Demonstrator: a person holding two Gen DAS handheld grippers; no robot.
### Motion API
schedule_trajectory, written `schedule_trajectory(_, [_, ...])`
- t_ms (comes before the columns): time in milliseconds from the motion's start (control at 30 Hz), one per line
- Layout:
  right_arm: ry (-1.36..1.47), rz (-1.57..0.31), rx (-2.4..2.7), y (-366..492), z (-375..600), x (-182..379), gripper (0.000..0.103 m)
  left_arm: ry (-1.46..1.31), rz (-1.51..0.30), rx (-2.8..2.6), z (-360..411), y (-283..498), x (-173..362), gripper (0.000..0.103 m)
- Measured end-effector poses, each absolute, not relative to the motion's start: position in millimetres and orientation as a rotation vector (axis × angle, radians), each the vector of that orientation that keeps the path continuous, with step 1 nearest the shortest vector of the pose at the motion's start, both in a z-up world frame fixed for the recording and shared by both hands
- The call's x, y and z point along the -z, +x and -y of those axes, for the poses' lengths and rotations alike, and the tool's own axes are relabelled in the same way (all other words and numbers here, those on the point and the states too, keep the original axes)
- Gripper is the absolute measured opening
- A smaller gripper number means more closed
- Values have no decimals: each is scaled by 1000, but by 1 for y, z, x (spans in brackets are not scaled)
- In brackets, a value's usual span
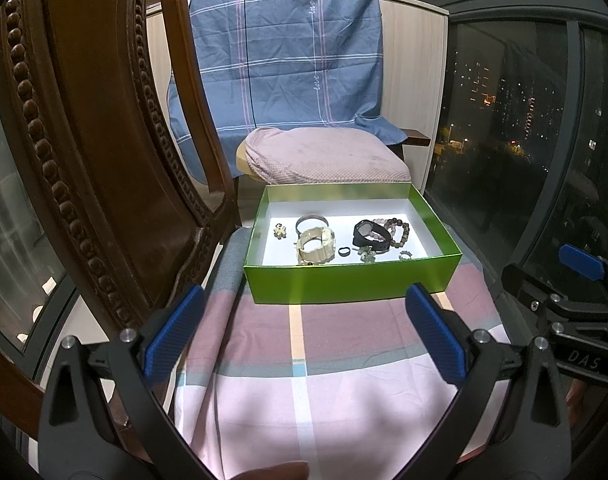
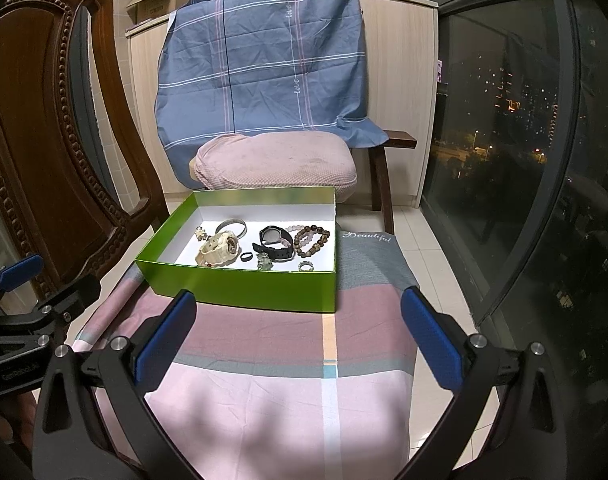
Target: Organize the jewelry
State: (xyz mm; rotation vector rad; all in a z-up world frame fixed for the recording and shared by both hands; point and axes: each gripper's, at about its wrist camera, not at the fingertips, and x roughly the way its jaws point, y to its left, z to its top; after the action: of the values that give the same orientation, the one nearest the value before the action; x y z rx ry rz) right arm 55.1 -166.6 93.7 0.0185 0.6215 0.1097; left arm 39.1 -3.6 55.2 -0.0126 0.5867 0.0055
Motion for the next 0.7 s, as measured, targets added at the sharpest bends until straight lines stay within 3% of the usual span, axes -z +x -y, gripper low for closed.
schedule_trajectory(700, [18,-623,-113,55,166,-94,100,-10,-590,-3,4,39,-54,99])
